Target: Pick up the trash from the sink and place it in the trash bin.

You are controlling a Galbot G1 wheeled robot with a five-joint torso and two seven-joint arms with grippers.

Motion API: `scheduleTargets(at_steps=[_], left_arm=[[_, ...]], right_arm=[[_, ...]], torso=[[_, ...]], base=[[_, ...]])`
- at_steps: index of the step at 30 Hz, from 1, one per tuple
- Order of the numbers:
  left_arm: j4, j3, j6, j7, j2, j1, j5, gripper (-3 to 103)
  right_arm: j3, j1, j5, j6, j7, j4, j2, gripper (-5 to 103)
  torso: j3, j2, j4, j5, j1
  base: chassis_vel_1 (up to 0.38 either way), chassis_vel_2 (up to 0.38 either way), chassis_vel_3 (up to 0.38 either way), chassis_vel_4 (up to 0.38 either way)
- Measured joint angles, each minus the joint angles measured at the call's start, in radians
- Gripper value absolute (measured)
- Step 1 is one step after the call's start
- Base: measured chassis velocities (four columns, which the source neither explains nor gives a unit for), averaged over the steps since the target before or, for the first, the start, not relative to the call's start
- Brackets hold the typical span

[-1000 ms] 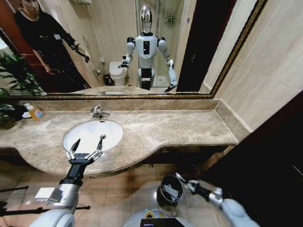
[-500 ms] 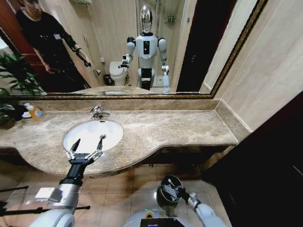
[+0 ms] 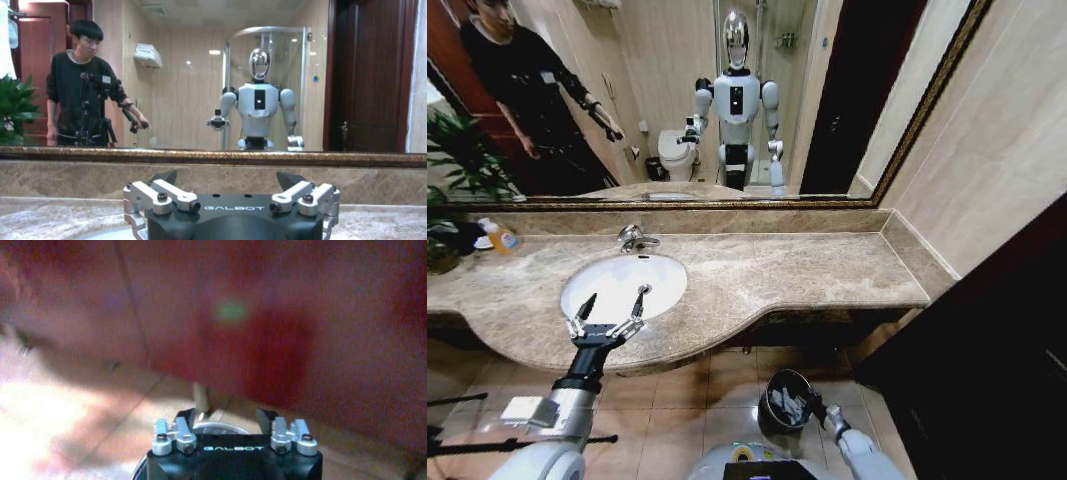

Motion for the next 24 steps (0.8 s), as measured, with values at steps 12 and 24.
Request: scheduleTargets(at_steps=[12,24], left_arm=[[0.0,0.0,0.0,0.0,0.0,0.0,0.0,100],[0.0,0.0,0.0,0.0,0.0,0.0,0.0,100]], right_arm=[[0.282,-0.347,0.374,-0.206,0.158,0.499,-0.169,100],[0.401,-0.613,0.481,-0.468,0.256,1.451,-0.068,100]], torso=[[0.0,0.0,-0.0005,0.0005,0.0],[0.0,0.0,0.0,-0.0004,0.0]], base=[[0.0,0.0,0.0,0.0],[0.0,0.0,0.0,0.0]])
